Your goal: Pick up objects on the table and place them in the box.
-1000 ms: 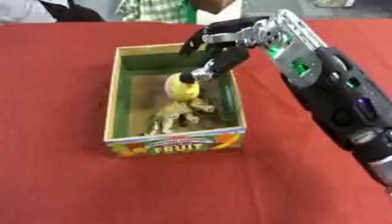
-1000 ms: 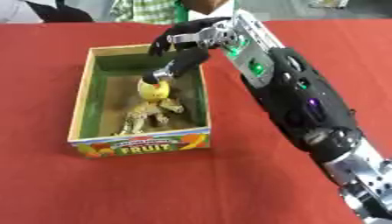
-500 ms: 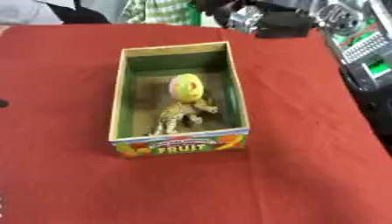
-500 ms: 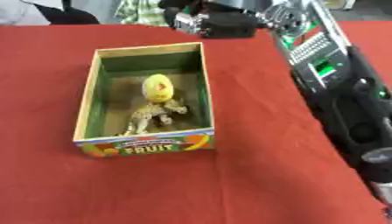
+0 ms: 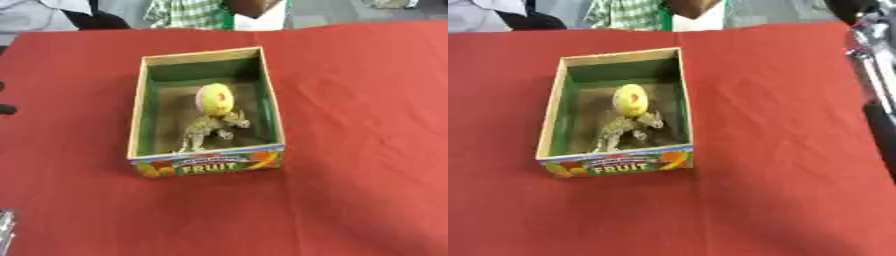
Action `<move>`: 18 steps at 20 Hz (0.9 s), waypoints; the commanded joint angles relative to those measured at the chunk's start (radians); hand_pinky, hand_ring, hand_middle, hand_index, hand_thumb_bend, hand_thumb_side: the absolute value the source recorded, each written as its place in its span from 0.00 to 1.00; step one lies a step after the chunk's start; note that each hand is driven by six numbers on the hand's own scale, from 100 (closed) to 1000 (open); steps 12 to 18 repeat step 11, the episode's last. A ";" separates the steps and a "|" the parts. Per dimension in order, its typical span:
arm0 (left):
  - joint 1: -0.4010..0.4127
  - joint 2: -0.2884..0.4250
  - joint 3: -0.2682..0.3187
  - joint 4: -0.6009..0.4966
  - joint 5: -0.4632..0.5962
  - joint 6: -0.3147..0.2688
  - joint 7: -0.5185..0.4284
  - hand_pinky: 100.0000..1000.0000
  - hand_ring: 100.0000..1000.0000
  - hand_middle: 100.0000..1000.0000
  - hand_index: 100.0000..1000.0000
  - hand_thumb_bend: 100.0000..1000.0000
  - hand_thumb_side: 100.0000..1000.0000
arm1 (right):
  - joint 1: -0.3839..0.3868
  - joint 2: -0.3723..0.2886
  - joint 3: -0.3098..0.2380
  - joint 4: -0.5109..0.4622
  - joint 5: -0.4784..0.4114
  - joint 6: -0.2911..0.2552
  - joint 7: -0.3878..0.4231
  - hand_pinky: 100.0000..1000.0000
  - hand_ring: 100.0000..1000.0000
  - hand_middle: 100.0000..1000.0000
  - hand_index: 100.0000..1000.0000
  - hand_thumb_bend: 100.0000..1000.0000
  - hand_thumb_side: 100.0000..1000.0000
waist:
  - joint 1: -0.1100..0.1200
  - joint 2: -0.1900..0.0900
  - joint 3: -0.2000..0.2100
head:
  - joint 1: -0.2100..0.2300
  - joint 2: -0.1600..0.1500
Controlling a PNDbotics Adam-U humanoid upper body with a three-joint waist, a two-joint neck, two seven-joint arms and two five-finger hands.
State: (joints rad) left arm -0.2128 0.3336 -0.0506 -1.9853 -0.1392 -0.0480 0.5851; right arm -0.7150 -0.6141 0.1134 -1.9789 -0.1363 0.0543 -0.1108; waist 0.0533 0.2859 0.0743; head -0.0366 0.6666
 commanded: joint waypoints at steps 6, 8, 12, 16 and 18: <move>-0.028 0.009 0.031 -0.015 0.015 -0.034 0.058 0.43 0.62 0.66 0.71 0.00 0.88 | 0.156 0.011 -0.069 -0.021 -0.045 -0.217 -0.127 0.83 0.89 0.83 0.89 0.00 1.00 | 0.005 -0.040 -0.017 | 0.016 0.024; -0.028 0.010 0.035 -0.015 0.017 -0.043 0.069 0.43 0.62 0.66 0.71 0.00 0.89 | 0.194 0.024 -0.082 -0.021 -0.041 -0.239 -0.127 0.83 0.88 0.82 0.88 0.00 1.00 | 0.006 -0.044 -0.020 | 0.013 0.026; -0.029 0.011 0.040 -0.015 0.019 -0.061 0.084 0.43 0.62 0.66 0.71 0.00 0.90 | 0.253 0.051 -0.105 -0.021 -0.043 -0.274 -0.129 0.81 0.86 0.80 0.85 0.00 1.00 | 0.003 -0.051 -0.027 | 0.007 0.029; -0.029 0.011 0.040 -0.015 0.019 -0.061 0.084 0.43 0.62 0.66 0.71 0.00 0.90 | 0.253 0.051 -0.105 -0.021 -0.043 -0.274 -0.129 0.81 0.86 0.80 0.85 0.00 1.00 | 0.003 -0.051 -0.027 | 0.007 0.029; -0.029 0.011 0.040 -0.015 0.019 -0.061 0.084 0.43 0.62 0.66 0.71 0.00 0.90 | 0.253 0.051 -0.105 -0.021 -0.043 -0.274 -0.129 0.81 0.86 0.80 0.85 0.00 1.00 | 0.003 -0.051 -0.027 | 0.007 0.029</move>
